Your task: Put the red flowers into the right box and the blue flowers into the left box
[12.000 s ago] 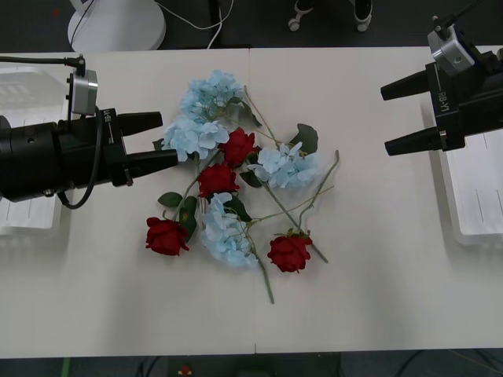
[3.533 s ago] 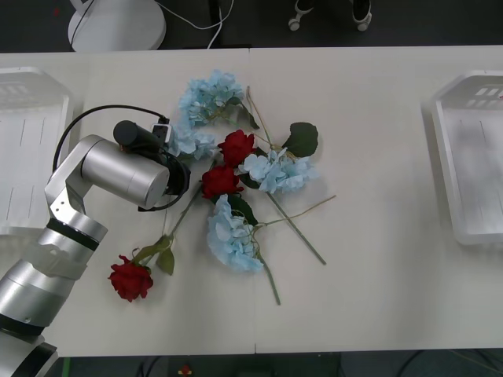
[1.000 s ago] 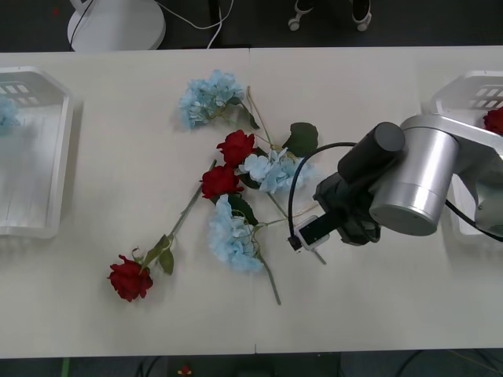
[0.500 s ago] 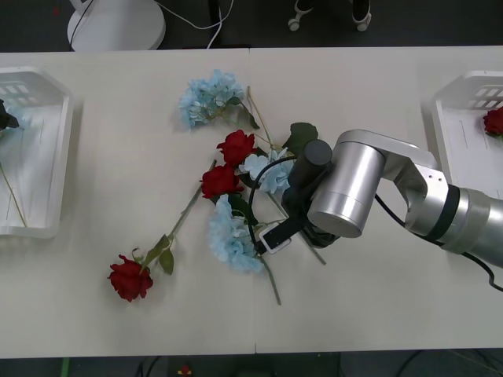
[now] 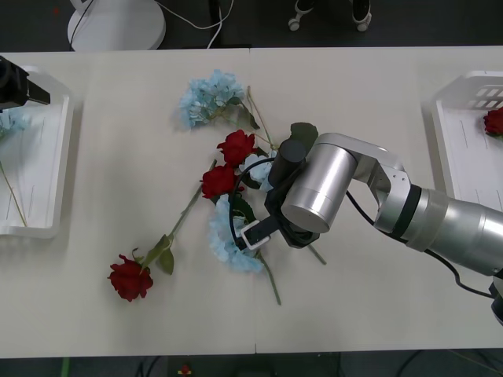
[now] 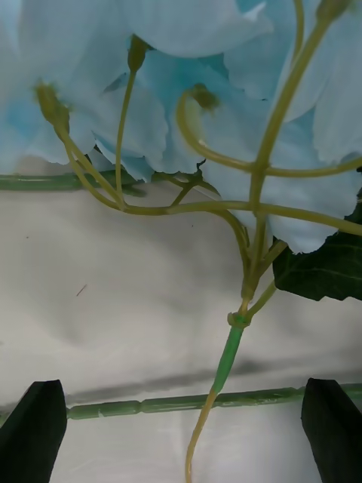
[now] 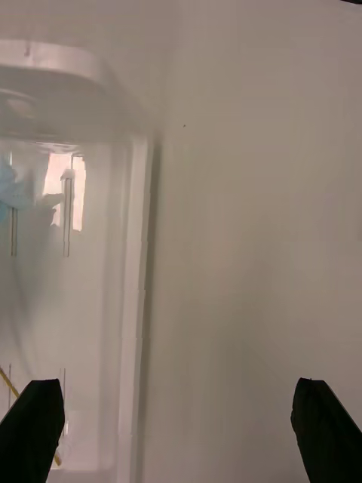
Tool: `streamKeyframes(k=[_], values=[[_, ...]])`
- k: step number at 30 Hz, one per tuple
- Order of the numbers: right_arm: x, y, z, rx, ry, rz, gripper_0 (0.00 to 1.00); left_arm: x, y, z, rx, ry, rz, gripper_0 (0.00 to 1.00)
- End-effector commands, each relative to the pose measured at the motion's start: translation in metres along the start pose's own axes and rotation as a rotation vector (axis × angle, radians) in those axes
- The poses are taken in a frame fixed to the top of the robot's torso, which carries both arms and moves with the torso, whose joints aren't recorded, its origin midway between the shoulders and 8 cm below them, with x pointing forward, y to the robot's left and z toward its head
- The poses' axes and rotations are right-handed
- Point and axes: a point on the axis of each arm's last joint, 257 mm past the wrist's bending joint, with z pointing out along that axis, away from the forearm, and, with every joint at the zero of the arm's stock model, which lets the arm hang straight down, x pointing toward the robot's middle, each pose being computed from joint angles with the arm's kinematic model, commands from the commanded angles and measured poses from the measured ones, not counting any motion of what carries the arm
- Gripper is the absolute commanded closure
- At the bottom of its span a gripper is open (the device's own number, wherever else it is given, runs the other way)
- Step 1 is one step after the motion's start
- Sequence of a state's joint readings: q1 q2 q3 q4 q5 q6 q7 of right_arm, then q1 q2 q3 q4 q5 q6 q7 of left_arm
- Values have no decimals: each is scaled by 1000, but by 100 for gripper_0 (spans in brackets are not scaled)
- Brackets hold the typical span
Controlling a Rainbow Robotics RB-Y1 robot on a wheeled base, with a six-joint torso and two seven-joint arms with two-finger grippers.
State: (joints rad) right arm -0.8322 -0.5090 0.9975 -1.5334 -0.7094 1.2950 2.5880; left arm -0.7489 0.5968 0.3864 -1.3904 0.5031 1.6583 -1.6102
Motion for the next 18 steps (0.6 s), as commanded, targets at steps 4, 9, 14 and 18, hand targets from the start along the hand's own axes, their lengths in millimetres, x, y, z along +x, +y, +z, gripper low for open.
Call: streamKeyframes(k=[4, 9, 14, 18], values=[[-18, -23, -1, 26, -28, -28, 10, 16, -72, 15, 30, -45, 16, 7], [-20, -22, 3, 22, -37, -20, 21, 31, -131, 36, 48, -44, -45, 0], [-22, -18, 5, 11, -44, -16, 47, 36, -180, 57, 72, -73, -131, 0], [-20, -17, 9, 8, -44, -8, 76, 41, -219, 74, 95, -89, -184, 0]])
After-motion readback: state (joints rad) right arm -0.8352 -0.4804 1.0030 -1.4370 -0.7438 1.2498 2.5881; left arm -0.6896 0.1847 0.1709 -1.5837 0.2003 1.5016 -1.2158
